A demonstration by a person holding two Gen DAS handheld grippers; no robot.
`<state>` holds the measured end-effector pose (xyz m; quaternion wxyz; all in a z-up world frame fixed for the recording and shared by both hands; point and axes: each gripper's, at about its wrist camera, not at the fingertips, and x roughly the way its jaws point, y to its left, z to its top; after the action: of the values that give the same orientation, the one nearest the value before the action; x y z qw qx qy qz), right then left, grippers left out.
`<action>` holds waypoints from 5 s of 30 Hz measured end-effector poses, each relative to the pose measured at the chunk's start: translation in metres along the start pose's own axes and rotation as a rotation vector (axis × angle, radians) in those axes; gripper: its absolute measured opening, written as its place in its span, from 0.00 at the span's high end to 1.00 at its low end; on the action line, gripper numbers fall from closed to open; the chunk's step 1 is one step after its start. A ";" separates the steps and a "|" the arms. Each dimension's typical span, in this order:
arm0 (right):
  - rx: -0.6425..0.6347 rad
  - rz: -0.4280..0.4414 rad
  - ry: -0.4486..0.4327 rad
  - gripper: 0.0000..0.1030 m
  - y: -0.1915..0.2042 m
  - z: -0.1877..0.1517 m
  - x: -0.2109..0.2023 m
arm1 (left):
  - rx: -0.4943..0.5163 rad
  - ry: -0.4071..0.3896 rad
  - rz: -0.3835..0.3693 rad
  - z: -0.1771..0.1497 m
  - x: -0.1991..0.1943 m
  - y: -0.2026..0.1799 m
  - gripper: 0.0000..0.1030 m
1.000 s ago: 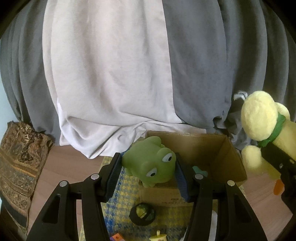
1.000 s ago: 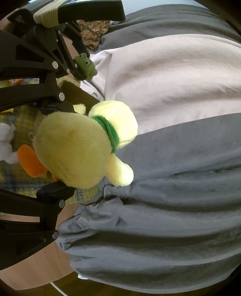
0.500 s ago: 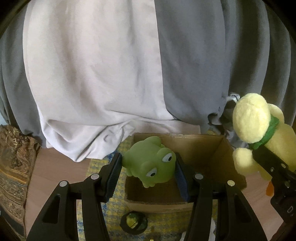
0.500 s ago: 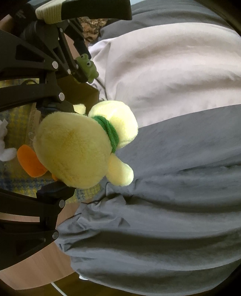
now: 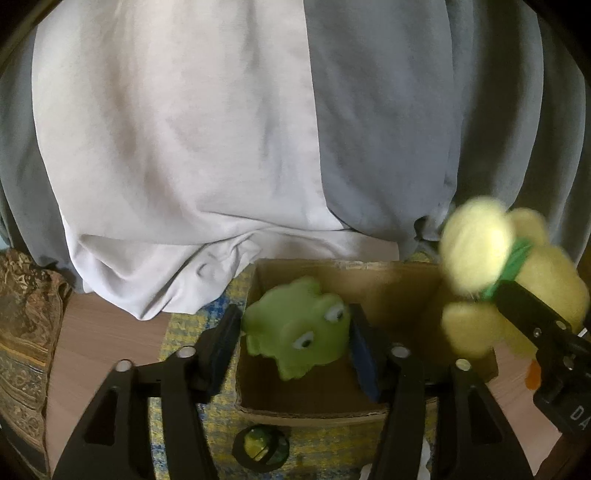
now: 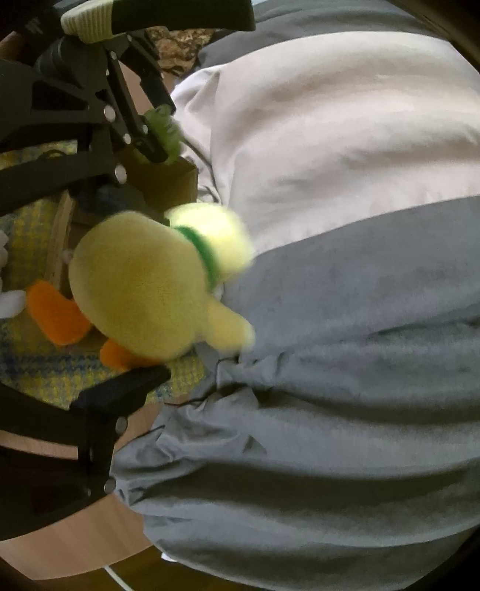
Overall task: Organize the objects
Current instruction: 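Open the right tool to drop the duck while the left tool releases the frog into the box, then move both tools toward the yellow cup and the multicolour block cube, then grasp the yellow flower cup with the right tool while the left tool grasps the block cube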
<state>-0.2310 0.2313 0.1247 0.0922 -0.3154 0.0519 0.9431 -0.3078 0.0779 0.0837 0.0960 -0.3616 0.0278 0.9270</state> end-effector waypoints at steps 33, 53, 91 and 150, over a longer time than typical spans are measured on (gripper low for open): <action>0.032 -0.013 -0.017 0.07 -0.005 -0.045 -0.050 | -0.032 -0.068 0.136 -0.056 -0.057 0.013 0.01; 0.038 0.014 0.014 0.07 0.009 -0.088 -0.061 | -0.075 -0.079 0.206 -0.109 -0.083 0.039 0.01; -0.120 0.100 0.145 0.08 0.093 -0.169 -0.030 | -0.119 -0.005 0.308 -0.199 -0.066 0.099 0.01; -0.115 0.149 0.344 0.66 0.094 -0.211 0.040 | -0.100 0.190 0.183 -0.224 0.021 0.092 0.01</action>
<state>-0.1582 0.1122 -0.0630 -0.0064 -0.4719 0.0362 0.8809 -0.1920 -0.0362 -0.0971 -0.0102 -0.4480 0.0236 0.8937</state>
